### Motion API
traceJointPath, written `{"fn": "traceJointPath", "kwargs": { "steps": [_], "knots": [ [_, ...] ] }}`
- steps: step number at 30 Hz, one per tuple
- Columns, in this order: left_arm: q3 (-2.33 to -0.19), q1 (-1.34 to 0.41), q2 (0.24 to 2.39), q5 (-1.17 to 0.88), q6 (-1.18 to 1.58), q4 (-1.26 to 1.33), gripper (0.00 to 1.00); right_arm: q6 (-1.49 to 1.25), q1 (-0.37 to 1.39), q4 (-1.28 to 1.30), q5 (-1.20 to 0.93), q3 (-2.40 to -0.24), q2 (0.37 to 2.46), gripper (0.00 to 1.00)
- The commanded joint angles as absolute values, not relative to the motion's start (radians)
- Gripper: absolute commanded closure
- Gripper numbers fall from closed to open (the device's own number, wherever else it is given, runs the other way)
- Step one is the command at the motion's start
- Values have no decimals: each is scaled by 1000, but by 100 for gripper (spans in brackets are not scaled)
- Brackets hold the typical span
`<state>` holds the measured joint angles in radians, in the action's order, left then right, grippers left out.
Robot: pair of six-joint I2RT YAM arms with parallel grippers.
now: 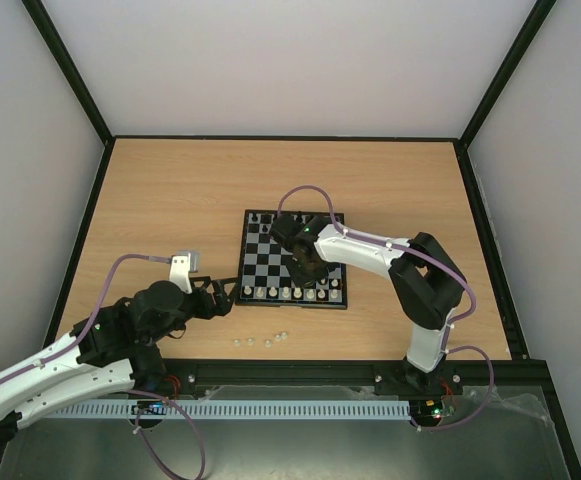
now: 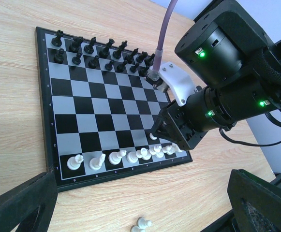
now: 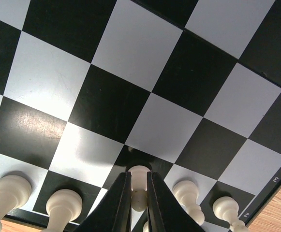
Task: Set up the chess pieces on the board
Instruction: Place the chess piece on the chessboard, then pick up the chess piece at the center of the board.
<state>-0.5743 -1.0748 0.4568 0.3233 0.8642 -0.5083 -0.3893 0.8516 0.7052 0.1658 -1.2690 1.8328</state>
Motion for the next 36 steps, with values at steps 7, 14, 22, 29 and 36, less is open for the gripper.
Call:
{"fn": "traceJointPath", "kwargs": {
  "steps": [7,14,22,29,36],
  "knots": [
    [-565,-1071,456,340,863,-508,1,-383,848,724,173,-1252,1840,82],
    [-567,-1071,457,341,862,-508,1,-385,848,727,171,-1260,1810,72],
    [-568,-1071,459,339,863,-508,1,-398,848,746,198,-1301,1716,53],
    [-577,-1072,464,333,858,-506,1,-418,848,759,211,-1353,1624,25],
    [-605,-1072,506,330,851,-501,1,-426,848,742,155,-1320,1501,1]
  ]
}}
